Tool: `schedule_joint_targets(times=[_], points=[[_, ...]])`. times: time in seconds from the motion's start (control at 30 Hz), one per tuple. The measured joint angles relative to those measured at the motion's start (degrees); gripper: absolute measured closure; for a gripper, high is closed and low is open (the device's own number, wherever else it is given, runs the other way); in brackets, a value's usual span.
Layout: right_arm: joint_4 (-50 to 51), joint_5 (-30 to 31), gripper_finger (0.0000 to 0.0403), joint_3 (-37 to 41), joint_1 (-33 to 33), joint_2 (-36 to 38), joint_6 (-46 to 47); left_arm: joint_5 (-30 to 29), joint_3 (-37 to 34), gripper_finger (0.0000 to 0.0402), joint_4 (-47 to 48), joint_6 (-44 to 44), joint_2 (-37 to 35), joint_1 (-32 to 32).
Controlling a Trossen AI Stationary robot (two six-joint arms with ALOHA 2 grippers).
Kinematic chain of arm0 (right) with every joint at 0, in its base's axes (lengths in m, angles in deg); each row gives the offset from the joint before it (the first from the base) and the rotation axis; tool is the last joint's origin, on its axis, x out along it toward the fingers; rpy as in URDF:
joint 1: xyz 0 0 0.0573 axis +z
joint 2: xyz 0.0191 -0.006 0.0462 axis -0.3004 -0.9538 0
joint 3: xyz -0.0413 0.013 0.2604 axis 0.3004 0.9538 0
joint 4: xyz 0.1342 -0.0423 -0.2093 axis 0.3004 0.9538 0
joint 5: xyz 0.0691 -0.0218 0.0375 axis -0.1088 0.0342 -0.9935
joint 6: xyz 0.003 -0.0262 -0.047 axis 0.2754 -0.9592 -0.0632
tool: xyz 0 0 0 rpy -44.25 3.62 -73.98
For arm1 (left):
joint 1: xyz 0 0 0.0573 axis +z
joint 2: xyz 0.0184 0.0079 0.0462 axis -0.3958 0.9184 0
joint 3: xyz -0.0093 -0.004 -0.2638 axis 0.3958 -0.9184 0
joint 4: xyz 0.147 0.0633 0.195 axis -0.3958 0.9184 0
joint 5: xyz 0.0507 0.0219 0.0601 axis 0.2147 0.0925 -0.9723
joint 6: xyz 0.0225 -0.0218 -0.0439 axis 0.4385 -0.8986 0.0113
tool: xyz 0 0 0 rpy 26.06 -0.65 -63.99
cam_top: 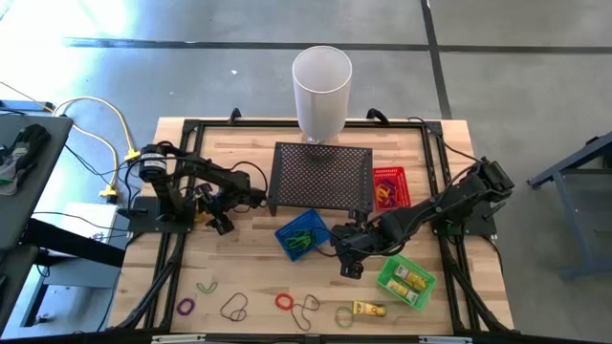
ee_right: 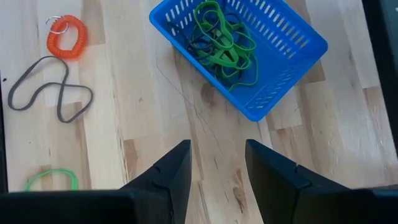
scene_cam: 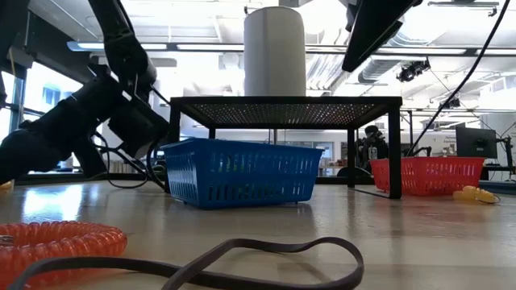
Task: Pick & Place Office Desk Supplies
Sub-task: Put the yellow spring keychain into the red bin
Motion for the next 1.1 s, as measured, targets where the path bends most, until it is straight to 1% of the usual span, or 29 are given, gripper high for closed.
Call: schedule_joint_targets(times=[0.13, 0.27, 0.73, 0.87, 0.97, 1.1], points=[[-0.01, -0.01, 0.0263, -0.02, 0.12, 0.00, 0.20, 1.18, -0.09, 0.0192, -0.17, -0.22, 0.02, -0.79], [-0.01, 0.00, 0.0263, 0.00, 0.42, 0.00, 0.22, 1.75, -0.09, 0.0213, -0.38, -1.07, 0.04, -1.24], [0.21, -0.02, 0.0263, 0.00, 1.41, 0.00, 1.51, 3.19, -0.09, 0.0345, -1.69, -2.49, 0.09, -1.57], [0.23, -0.02, 0.0263, 0.00, 1.74, 0.00, 1.58, 2.76, -0.02, 0.0385, -1.70, -2.75, 0.09, -2.76], [0.25, -0.04, 0.0263, 0.00, 1.78, 0.00, 1.73, 1.25, 0.04, 0.0395, -1.40, -3.21, 0.09, -4.35], [0.25, -0.04, 0.0263, 0.00, 1.76, 0.00, 1.73, -0.98, 0.42, 0.0398, 0.40, -4.07, -1.28, -5.92]])
